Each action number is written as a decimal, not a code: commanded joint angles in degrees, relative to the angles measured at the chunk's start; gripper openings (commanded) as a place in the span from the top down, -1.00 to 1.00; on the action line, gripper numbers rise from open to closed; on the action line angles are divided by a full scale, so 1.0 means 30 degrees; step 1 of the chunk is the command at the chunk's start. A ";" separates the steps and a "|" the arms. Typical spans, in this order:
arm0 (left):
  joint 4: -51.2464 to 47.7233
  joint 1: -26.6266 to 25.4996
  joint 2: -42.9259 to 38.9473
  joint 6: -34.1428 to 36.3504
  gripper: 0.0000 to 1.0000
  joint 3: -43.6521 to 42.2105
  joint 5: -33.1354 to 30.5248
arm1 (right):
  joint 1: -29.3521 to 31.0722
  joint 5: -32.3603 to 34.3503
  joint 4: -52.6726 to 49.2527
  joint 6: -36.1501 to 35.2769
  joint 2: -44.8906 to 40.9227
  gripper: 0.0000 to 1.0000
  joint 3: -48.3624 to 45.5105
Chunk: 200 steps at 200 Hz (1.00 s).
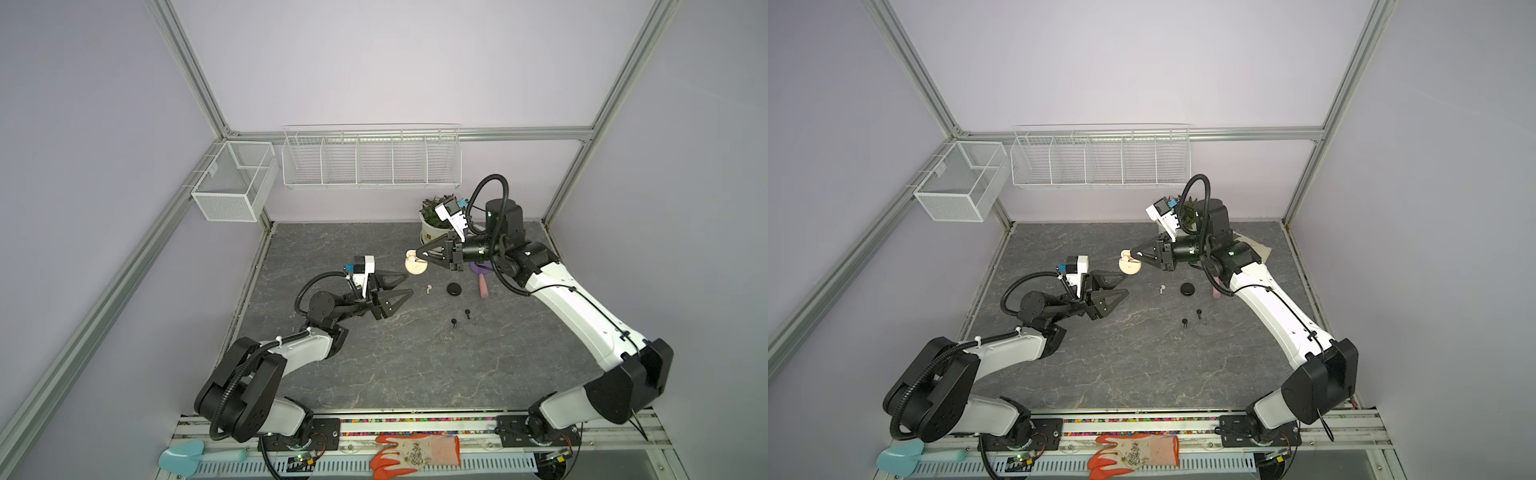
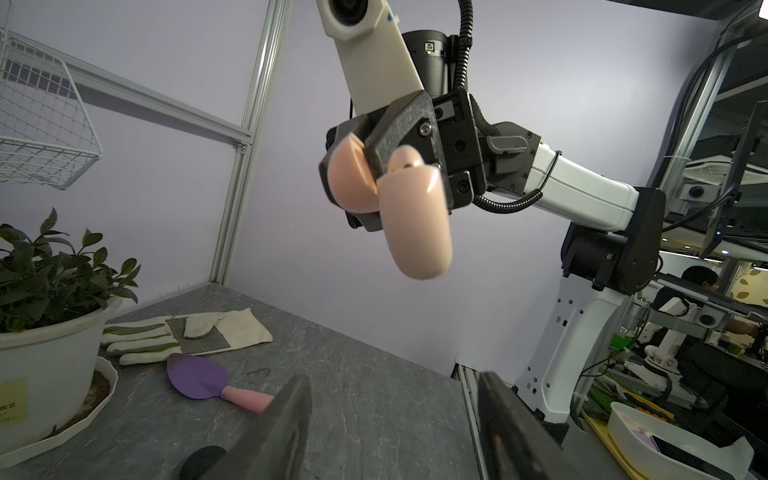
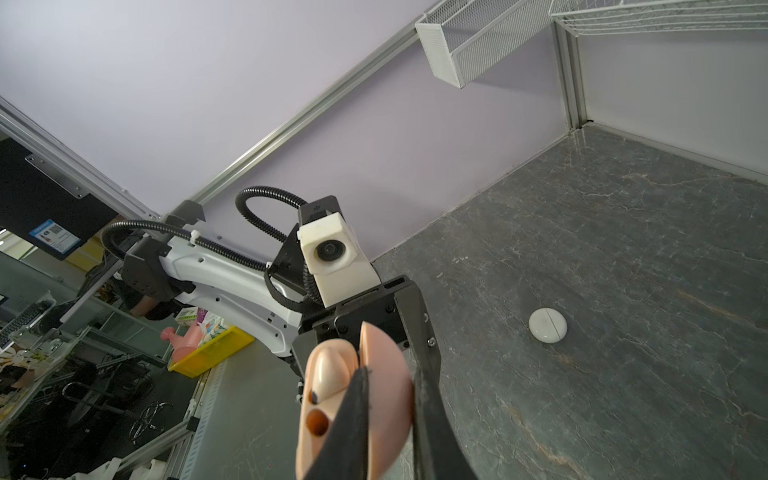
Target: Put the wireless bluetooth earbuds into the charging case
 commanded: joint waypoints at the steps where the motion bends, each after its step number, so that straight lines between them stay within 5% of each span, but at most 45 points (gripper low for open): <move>1: 0.0670 0.0070 0.0605 0.0257 -0.26 0.0966 0.0405 | -0.0088 -0.0449 -0.1609 -0.2015 -0.0595 0.85 0.0326; 200: 0.0678 0.0043 0.0087 -0.0385 -0.19 0.2292 0.1432 | 0.0248 -0.0218 -0.2902 -0.3182 0.0116 0.85 0.0491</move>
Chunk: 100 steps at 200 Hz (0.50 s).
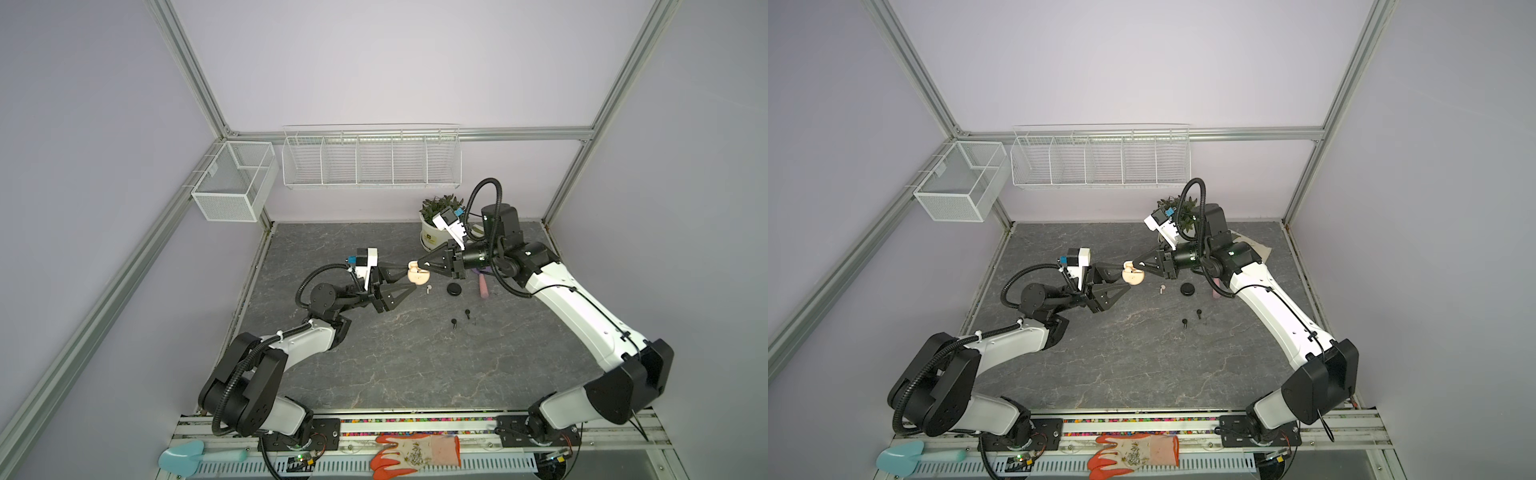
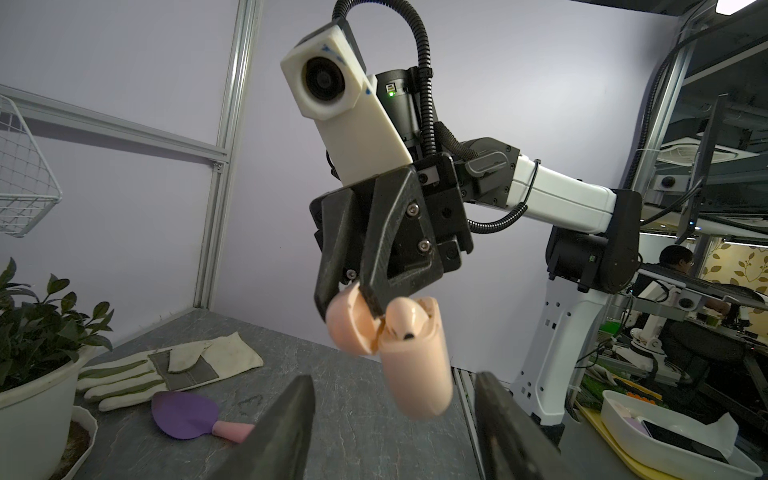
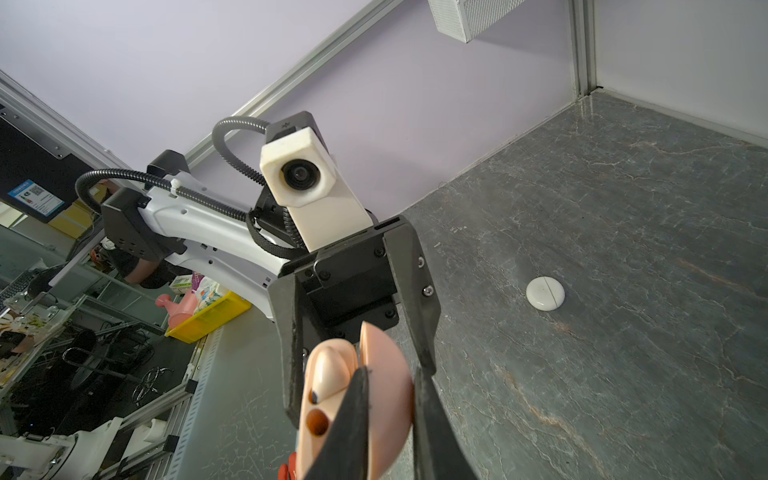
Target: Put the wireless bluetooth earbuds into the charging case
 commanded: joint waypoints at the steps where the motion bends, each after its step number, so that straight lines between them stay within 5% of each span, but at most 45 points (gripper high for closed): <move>1: 0.0674 0.0044 -0.0202 -0.0215 -0.19 0.0573 0.0397 | 0.0144 -0.0173 -0.0365 -0.0746 0.0143 0.85 0.0378; 100: 0.0671 -0.0061 0.0152 -0.0755 0.06 0.0887 0.0486 | 0.0361 0.0143 -0.0605 -0.0916 0.0338 0.85 0.0493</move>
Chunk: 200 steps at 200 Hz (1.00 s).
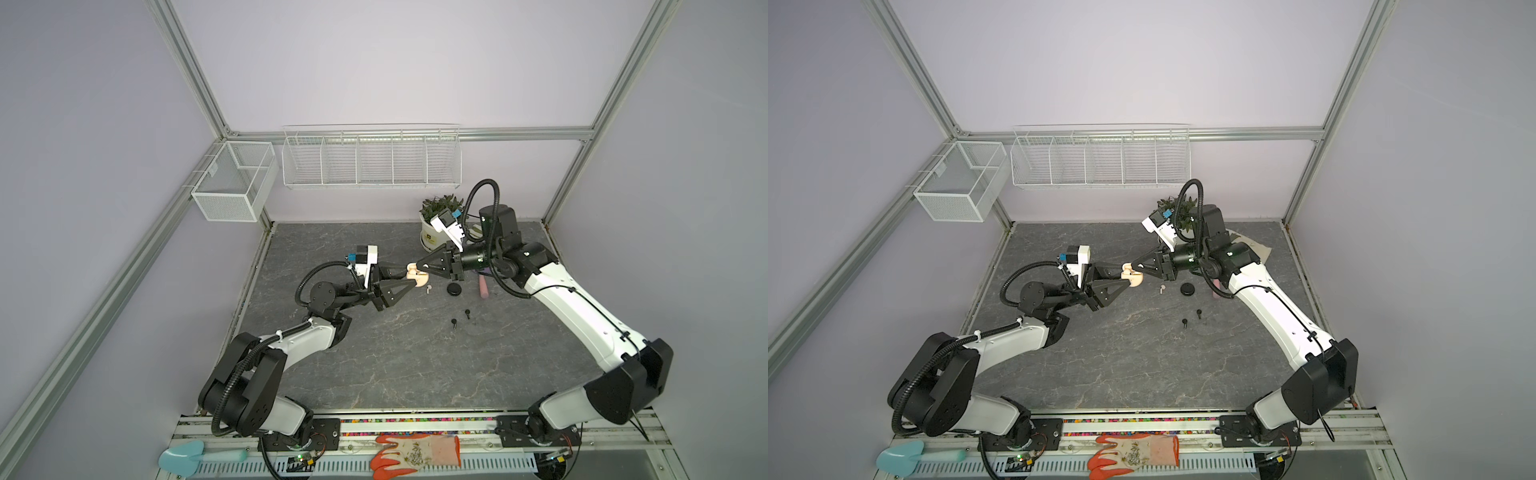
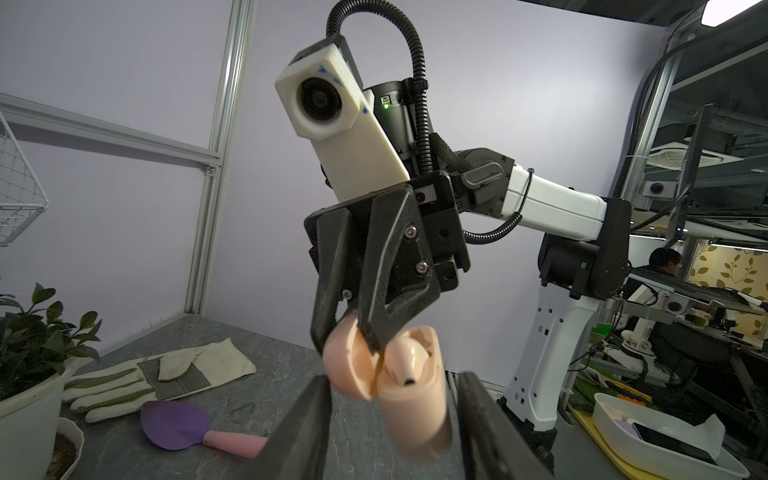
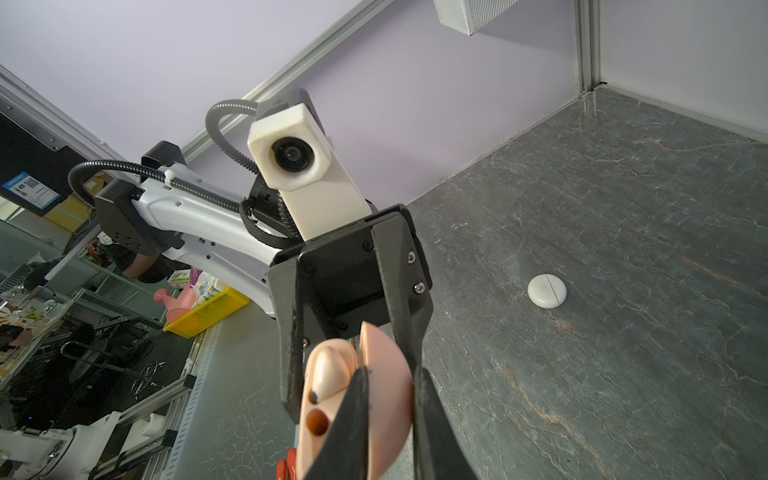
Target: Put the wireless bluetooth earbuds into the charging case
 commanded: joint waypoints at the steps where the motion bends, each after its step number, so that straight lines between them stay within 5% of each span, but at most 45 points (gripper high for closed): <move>1: 0.0678 -0.0052 0.0141 -0.0238 0.07 0.0509 0.0324 | 0.0135 -0.0058 -0.0321 -0.0615 0.0297 0.85 0.0485; 89: 0.0690 -0.0051 0.0233 -0.0546 0.30 0.0644 0.0420 | 0.0135 -0.0009 -0.0336 -0.0570 0.0302 0.85 0.0609; 200: 0.0707 -0.0160 0.0194 -0.0415 0.56 0.0575 -0.0028 | 0.0137 -0.0043 -0.0394 -0.0365 0.0112 0.59 0.0806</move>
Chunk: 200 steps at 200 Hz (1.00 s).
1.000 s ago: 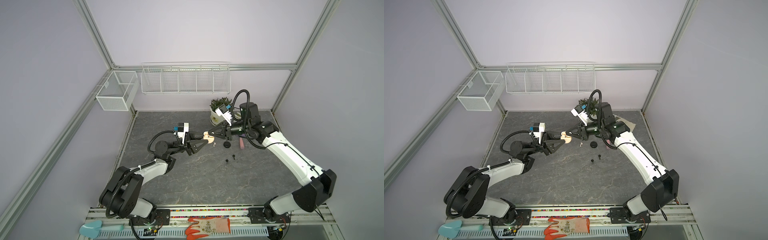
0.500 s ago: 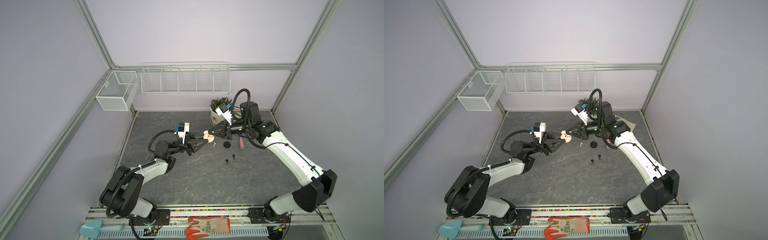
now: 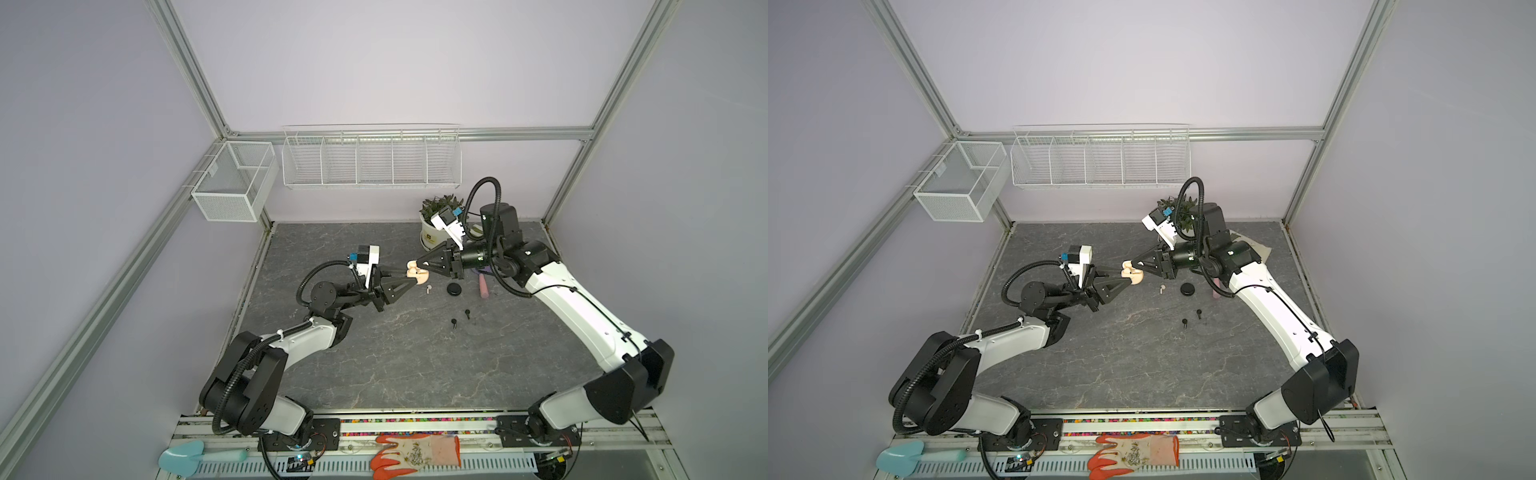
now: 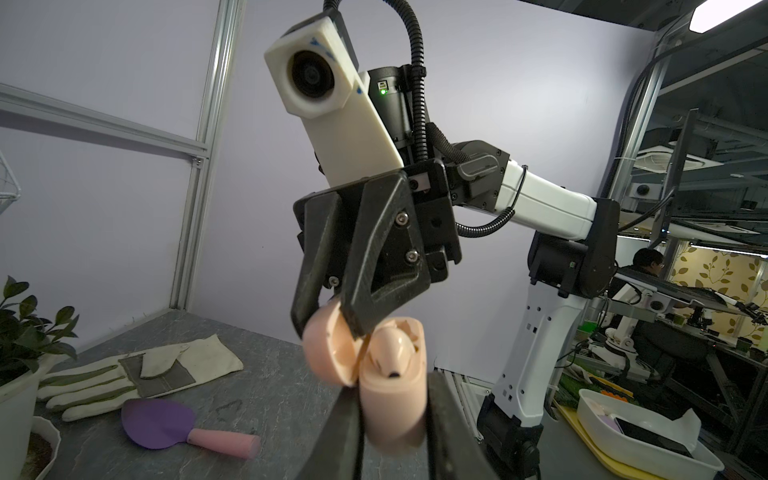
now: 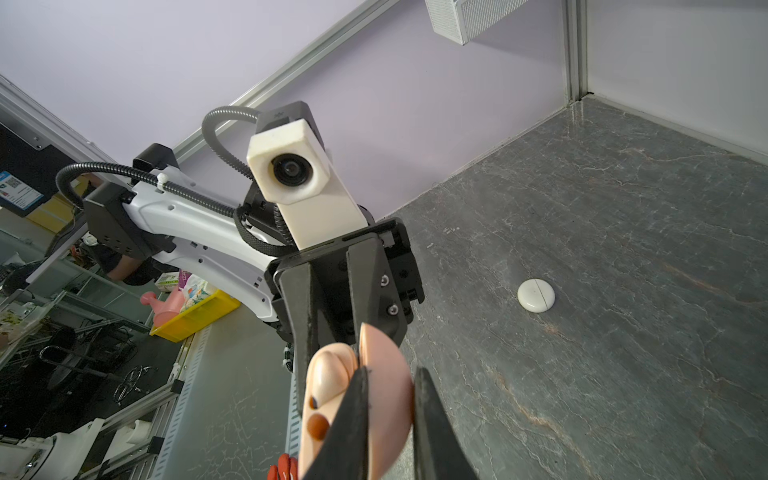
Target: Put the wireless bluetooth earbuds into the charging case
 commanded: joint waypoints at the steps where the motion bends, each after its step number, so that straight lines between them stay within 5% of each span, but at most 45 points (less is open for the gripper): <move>1: 0.0583 -0.0044 0.0082 0.0081 0.56 0.0458 -0.0378 | 0.0129 -0.0486 -0.0285 -0.0248 0.0115 0.59 0.0449; 79: 0.0583 -0.0044 -0.0132 0.0580 0.71 -0.0077 -0.0802 | -0.0260 0.0972 -0.0850 0.0170 -0.0666 -0.22 0.1216; 151: 0.0273 0.0004 -0.1939 0.2107 0.94 -0.2296 -0.2730 | -0.0460 1.2488 -0.1153 0.3254 -0.2639 -0.32 -0.1496; 200: -0.2145 -0.0029 -0.4015 0.3484 1.00 -0.3453 -0.3864 | -0.0017 1.5736 -0.1916 0.3539 0.0861 -0.24 -0.2027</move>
